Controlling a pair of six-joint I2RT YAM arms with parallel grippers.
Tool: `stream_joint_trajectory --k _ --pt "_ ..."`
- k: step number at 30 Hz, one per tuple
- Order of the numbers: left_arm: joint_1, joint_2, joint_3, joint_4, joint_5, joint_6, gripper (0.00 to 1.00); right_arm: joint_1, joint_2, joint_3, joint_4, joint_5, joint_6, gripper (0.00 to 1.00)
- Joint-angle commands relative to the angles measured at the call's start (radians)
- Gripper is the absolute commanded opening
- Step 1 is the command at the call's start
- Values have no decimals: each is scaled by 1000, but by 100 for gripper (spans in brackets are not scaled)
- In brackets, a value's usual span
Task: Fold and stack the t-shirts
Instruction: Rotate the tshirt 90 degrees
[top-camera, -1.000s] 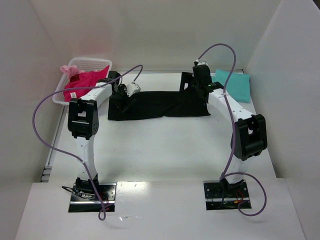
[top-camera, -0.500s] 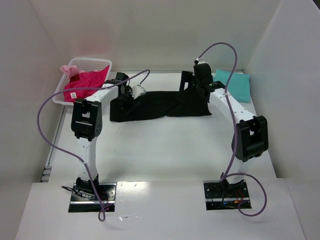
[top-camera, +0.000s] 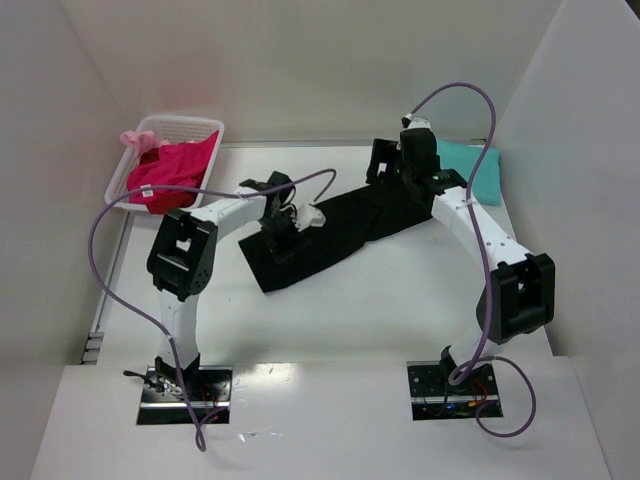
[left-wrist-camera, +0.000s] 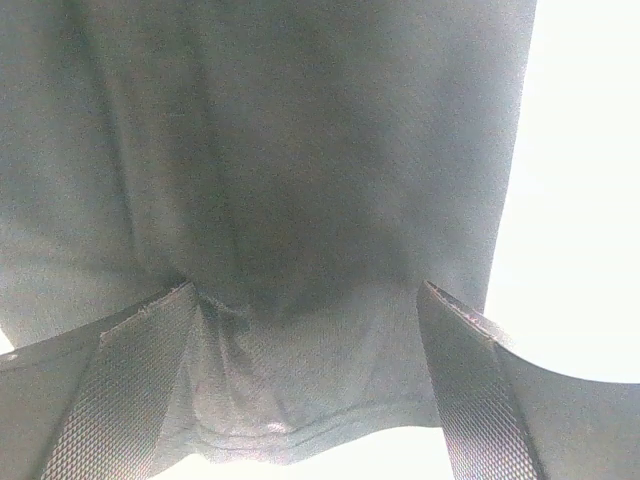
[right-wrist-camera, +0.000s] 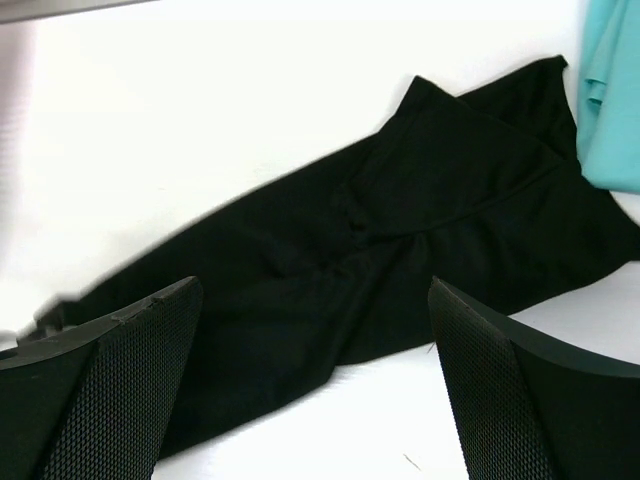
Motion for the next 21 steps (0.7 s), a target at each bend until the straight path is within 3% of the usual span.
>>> stream_joint_trajectory --k 1,11,21 --pt "-43 -77 -42 -69 86 -64 97 -7 -35 -7 26 38 27 99" --pt "-7 -153 -97 -58 31 -88 97 -7 75 -56 -32 75 171 99" --pt "-18 -90 -71 -38 63 -88 97 -7 264 71 -100 182 200 99"
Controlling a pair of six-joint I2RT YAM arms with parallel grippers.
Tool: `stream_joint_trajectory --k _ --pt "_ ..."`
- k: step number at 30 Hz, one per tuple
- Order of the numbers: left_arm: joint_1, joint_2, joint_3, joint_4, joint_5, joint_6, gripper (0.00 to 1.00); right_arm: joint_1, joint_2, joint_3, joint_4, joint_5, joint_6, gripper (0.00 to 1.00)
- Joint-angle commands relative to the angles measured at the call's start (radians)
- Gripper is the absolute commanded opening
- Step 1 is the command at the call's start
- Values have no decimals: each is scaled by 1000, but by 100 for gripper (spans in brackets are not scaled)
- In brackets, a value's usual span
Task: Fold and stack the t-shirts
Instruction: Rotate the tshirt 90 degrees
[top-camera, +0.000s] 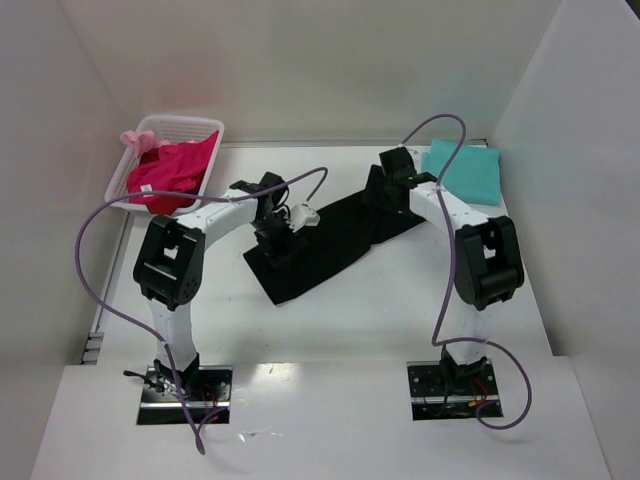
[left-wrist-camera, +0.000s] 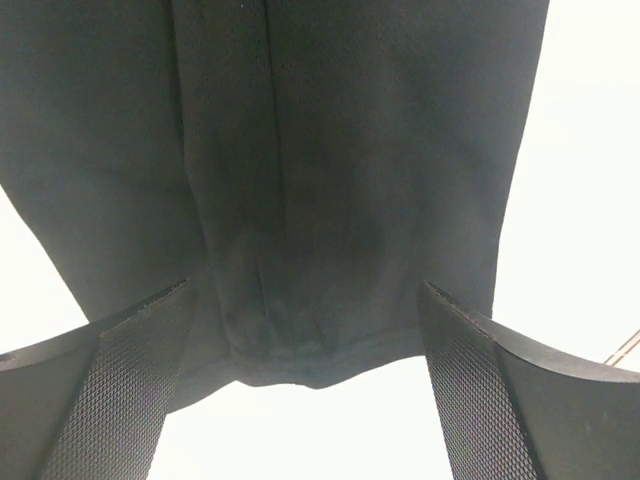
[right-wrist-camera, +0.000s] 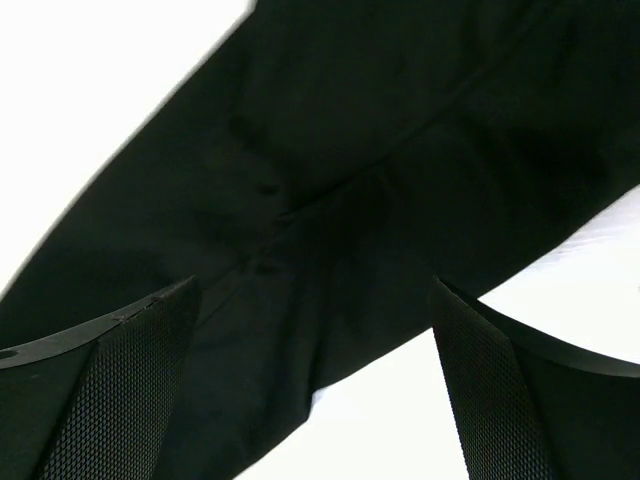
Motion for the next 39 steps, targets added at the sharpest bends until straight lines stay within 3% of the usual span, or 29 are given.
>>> stream_joint_trajectory --k 1,16,22,31,39 --pt "-13 38 14 24 35 -13 97 -6 52 88 -38 114 25 99" --pt "-66 -11 -96 124 -17 -172 97 -15 344 364 -201 245 150 99" --pt "-97 46 -96 124 -84 -275 97 -25 396 364 -167 179 150 99" --pt "-143 -72 -187 155 -85 -375 100 -25 464 459 -136 149 116 99" --pt "-230 -72 -214 121 -103 -450 100 -25 528 569 -80 83 84 99"
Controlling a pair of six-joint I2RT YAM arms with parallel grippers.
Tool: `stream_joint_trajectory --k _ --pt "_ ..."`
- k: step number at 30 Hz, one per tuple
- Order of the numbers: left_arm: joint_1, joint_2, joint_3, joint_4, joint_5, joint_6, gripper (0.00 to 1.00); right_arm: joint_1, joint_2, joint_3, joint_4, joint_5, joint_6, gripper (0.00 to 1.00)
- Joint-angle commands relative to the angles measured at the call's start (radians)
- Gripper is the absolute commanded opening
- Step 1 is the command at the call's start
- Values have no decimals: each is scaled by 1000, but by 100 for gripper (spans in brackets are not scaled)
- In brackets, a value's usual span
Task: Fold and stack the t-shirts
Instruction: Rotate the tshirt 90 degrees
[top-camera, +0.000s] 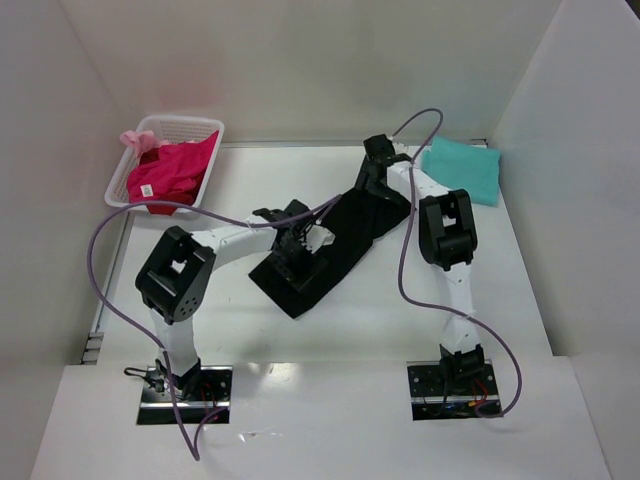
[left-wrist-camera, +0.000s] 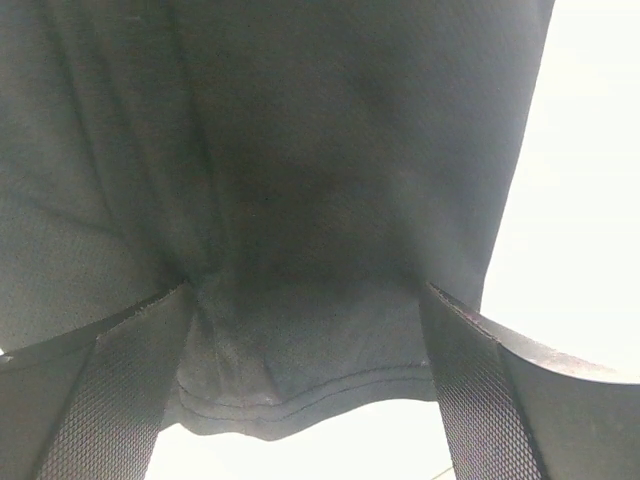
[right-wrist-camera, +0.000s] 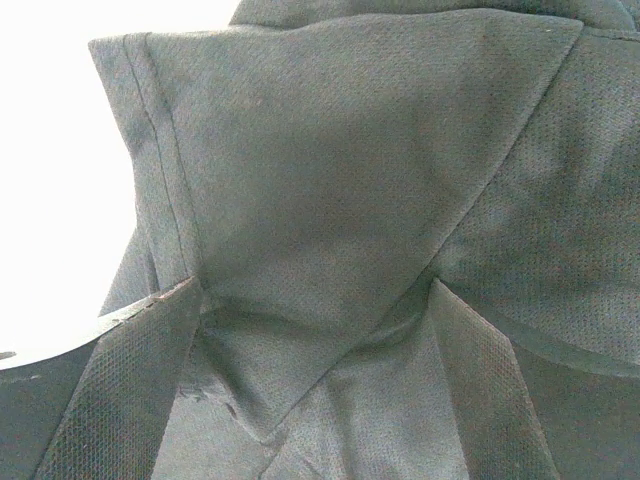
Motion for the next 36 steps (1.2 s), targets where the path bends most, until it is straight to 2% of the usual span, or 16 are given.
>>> stream_joint_trajectory --k 1,3,11,22,28,36 --pt "-61 -9 -40 -53 18 -56 100 -5 52 76 85 -50 -23 99" --pt "-98 -9 -40 -53 43 -56 100 4 92 128 85 -64 -47 99" --pt "-129 -11 -40 -53 96 -47 100 61 235 389 28 -108 -98 99" --pt "-149 20 -40 -43 150 -37 100 109 235 431 65 -183 -109 99" --pt "-158 29 -50 -34 159 -57 100 118 318 523 28 -203 -109 99" --pt "-187 58 -40 -15 211 -56 100 127 361 596 48 -315 -127 99"
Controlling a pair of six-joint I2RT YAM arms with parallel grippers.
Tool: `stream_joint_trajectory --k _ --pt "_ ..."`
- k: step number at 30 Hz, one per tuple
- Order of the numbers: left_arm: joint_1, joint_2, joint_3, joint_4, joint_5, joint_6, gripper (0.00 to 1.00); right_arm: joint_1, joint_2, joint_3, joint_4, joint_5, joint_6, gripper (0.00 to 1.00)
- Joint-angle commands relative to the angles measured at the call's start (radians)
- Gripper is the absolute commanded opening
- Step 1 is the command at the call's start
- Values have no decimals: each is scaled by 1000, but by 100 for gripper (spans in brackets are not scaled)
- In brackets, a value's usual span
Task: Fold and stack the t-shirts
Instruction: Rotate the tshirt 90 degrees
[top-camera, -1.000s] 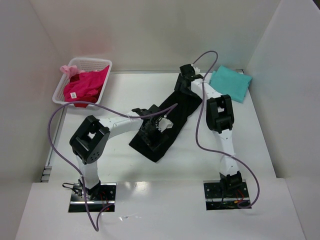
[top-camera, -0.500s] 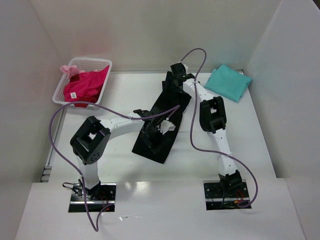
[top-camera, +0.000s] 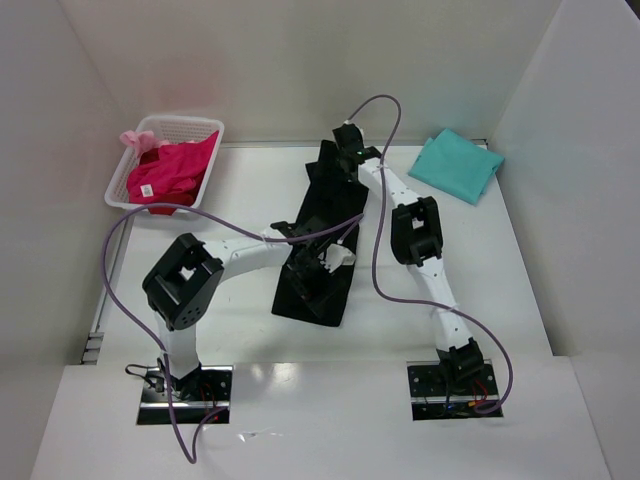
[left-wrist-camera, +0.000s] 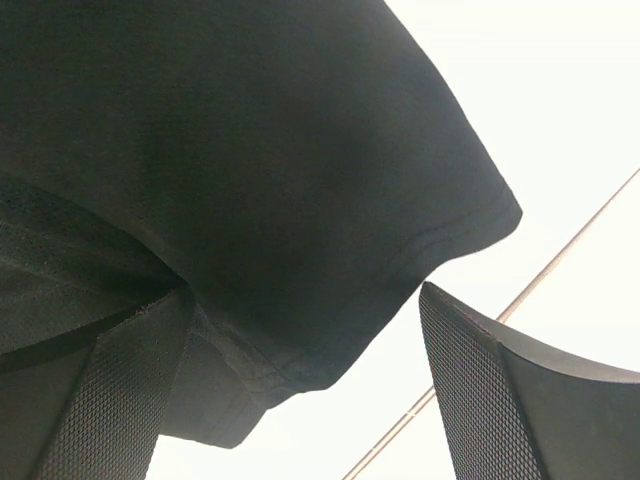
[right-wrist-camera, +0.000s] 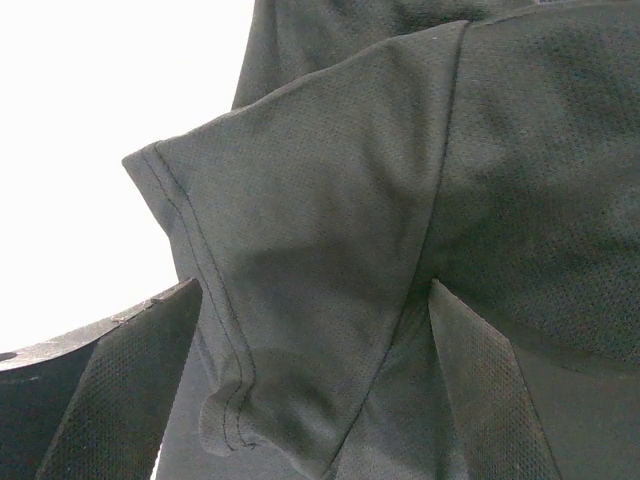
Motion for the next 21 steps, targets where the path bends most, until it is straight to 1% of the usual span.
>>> stream_joint_trajectory --k 1,7,10,12,16,19,21 --pt "-24 75 -16 -7 106 -8 100 17 36 57 24 -86 -17 99" --pt "-33 106 6 2 126 1 100 17 27 57 55 -173 -17 99" --pt "-44 106 15 11 108 1 100 17 -5 78 55 -173 -17 99" --pt "-44 60 15 11 74 -8 100 17 -25 101 46 -164 -29 99" --pt "-44 -29 15 11 27 -27 100 5 -121 124 35 -164 -29 99" --pt "-44 -88 24 22 -25 -47 100 -16 -187 71 47 -182 -40 99" --pt "-44 -120 24 22 -36 -47 100 -27 -258 37 62 -191 -49 99"
